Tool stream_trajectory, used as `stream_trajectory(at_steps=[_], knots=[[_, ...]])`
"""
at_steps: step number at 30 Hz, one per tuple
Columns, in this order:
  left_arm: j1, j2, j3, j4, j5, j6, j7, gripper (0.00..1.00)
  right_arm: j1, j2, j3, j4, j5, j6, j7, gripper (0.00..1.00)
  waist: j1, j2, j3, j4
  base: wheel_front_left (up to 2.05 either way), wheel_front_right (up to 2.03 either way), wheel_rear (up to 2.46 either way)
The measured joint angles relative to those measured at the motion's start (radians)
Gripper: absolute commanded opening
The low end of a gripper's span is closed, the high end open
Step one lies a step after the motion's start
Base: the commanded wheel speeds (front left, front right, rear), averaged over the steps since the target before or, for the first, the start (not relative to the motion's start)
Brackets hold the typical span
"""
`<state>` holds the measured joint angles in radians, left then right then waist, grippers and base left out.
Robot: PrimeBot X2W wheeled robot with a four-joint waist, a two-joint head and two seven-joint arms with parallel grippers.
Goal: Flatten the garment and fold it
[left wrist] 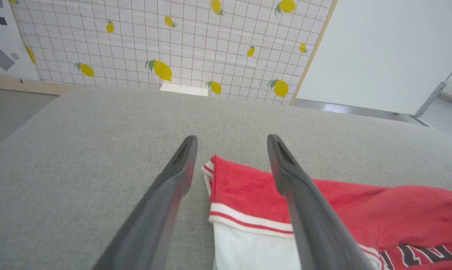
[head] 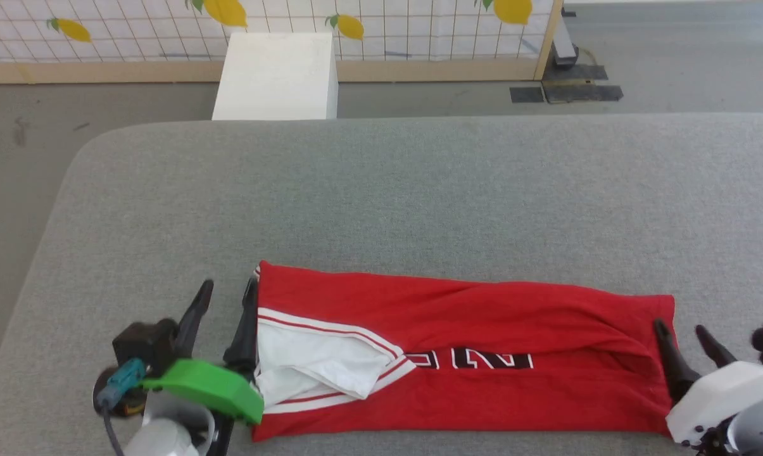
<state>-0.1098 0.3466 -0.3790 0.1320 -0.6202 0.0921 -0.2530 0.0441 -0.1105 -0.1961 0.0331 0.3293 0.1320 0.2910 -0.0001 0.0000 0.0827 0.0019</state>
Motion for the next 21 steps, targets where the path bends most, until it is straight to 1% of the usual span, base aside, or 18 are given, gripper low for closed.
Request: stream_trajectory(at_steps=[4,8,9,14,18,21], knots=[[-0.044,-0.056,0.071,0.009,0.087,-0.02,-0.001,1.0,0.0,0.035,-0.063,0.03,0.006,0.0,-0.058,1.0,0.0,0.0,-0.017,0.009,0.0,0.0,0.0],[-0.055,-0.115,0.147,0.021,0.17,-0.041,-0.004,1.0,-0.007,0.053,-0.104,0.091,0.005,0.0,-0.055,1.0,0.0,0.0,-0.031,0.011,0.0,0.0,0.0],[-0.055,-0.13,0.165,0.026,0.177,-0.052,-0.004,1.0,-0.013,0.055,-0.115,0.113,0.002,0.0,-0.036,1.0,0.0,0.0,-0.034,0.01,0.0,0.0,0.0],[-0.056,-0.168,0.215,0.076,0.242,-0.1,-0.004,1.0,-0.085,0.058,-0.169,0.237,-0.003,0.0,0.064,1.0,0.0,0.0,-0.041,-0.002,0.0,0.0,0.0],[-0.061,-0.191,0.255,0.105,0.29,-0.119,-0.004,1.0,-0.156,0.059,-0.188,0.346,-0.007,0.0,0.138,1.0,0.0,0.0,-0.046,-0.009,0.0,0.0,0.0],[-0.068,-0.205,0.279,0.119,0.317,-0.128,-0.004,1.0,-0.199,0.059,-0.195,0.413,-0.048,0.0,0.178,1.0,0.0,0.0,-0.047,-0.01,0.0,0.0,0.0]])
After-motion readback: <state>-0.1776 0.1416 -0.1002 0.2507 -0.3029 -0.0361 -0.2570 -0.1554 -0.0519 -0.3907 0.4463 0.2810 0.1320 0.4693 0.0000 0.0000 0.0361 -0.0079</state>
